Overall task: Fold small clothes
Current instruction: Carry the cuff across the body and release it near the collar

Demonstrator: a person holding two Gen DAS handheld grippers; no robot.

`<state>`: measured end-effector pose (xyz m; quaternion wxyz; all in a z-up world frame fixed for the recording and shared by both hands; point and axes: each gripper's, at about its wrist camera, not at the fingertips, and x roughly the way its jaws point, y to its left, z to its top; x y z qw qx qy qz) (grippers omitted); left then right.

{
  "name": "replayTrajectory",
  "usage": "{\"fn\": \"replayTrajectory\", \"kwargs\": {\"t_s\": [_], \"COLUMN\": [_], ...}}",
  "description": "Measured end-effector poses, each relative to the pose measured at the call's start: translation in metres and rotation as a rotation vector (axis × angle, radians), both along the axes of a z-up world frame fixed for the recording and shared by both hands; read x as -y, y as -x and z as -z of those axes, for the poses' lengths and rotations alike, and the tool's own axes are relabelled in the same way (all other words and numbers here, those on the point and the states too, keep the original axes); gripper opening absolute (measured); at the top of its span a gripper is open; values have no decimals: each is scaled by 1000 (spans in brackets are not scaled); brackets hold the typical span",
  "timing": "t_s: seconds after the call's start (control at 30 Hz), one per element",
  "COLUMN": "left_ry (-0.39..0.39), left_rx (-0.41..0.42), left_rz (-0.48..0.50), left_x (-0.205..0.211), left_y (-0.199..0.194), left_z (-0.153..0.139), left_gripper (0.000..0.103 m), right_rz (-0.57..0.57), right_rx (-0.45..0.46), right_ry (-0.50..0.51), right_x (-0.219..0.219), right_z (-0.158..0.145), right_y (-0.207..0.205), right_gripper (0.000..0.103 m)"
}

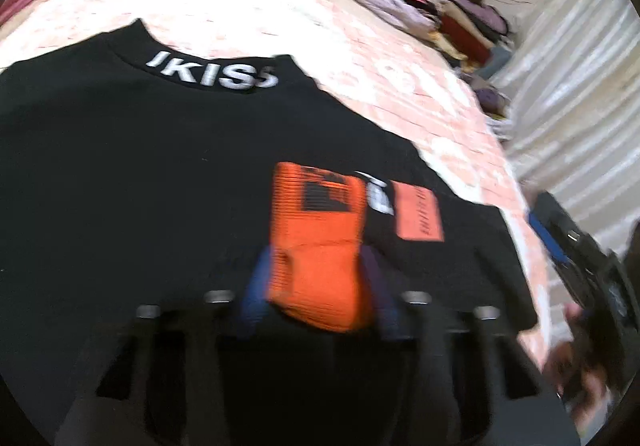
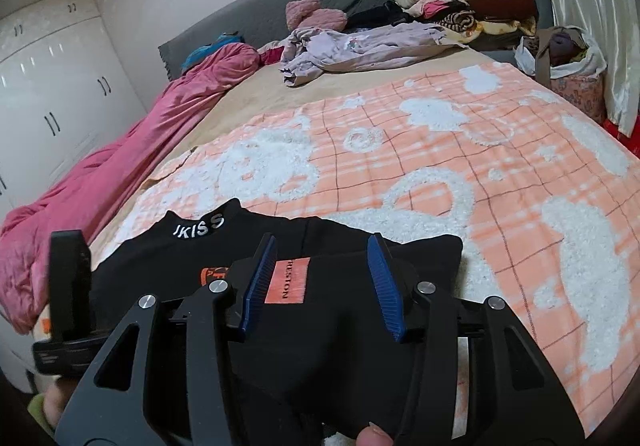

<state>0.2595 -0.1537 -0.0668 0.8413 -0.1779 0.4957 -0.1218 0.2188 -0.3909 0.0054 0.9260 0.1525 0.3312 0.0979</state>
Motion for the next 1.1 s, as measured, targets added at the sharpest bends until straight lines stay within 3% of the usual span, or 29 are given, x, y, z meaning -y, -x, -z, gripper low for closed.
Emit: {"fn": "replayTrajectory", "kwargs": {"t_s": [0.07, 0.2, 0.37, 0.6, 0.73, 0.93, 1.1], "left_ry": [3, 17, 14, -109, -158, -163, -163], "left_rx": [25, 68, 200, 377, 372, 293, 316], "left_rz": [-14, -14, -54, -201, -253, -305, -335], "left_x": [-2, -9, -31, -83, -109, -140, -163], "left_y": [-1, 1, 11, 32, 39, 45, 61], "left_z": [-2, -13, -54, -106, -105, -75, -72], "left_gripper": [12, 10, 10, 9, 8, 7, 4], "right_rz": [8, 22, 40, 33, 17, -31, -93], "right_rx": [3, -1, -4, -7, -7, 3, -1], "right_ry": [4, 2, -7, -5, 16, 86, 109], "right_x": [1, 5, 11, 8, 1, -21, -40], "right_z": [0, 1, 2, 3, 4, 4, 8], "right_y": [0, -1, -1, -1, 0, 2, 3], "right_gripper": [40, 40, 40, 40, 40, 40, 40]}}
